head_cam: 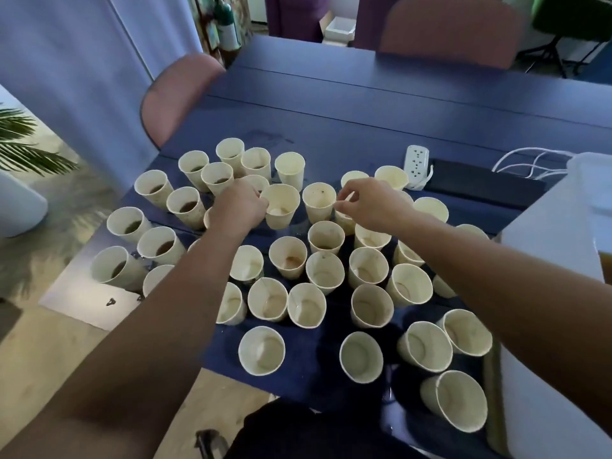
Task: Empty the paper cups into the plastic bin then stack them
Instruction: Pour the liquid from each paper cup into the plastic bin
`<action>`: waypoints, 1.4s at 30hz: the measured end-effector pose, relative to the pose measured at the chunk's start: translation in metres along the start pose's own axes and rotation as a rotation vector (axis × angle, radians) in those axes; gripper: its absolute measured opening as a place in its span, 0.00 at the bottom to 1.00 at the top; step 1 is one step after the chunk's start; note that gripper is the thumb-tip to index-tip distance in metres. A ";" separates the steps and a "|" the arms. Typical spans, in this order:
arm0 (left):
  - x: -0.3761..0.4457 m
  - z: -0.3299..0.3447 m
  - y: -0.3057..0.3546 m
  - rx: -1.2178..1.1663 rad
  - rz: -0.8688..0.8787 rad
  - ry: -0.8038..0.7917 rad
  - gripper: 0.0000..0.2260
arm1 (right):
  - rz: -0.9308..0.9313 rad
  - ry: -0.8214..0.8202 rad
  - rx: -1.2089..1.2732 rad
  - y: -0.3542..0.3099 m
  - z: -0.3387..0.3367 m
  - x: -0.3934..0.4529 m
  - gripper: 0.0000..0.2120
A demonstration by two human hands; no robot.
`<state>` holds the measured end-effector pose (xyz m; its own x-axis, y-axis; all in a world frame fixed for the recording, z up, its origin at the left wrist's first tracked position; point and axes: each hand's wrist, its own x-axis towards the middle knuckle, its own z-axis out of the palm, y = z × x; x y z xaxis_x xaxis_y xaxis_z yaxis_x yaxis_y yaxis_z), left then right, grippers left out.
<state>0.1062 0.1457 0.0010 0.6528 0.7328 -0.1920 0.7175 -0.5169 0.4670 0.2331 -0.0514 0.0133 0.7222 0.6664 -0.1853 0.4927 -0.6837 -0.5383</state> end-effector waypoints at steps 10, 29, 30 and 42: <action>0.015 0.026 -0.005 0.044 -0.006 -0.153 0.06 | -0.019 0.158 0.117 -0.005 0.016 0.047 0.06; 0.020 -0.008 -0.018 0.005 0.167 -0.451 0.20 | 0.173 0.063 0.090 -0.035 0.051 0.158 0.19; 0.019 -0.007 -0.021 0.007 0.175 -0.479 0.20 | 0.192 0.060 0.089 -0.035 0.054 0.161 0.19; 0.021 -0.011 -0.043 -0.108 0.196 -0.518 0.19 | 0.300 0.069 0.072 -0.035 0.070 0.176 0.12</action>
<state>0.0868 0.1880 -0.0137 0.8248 0.3004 -0.4790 0.5598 -0.5528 0.6172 0.3090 0.1106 -0.0585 0.8626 0.4145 -0.2899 0.2189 -0.8225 -0.5249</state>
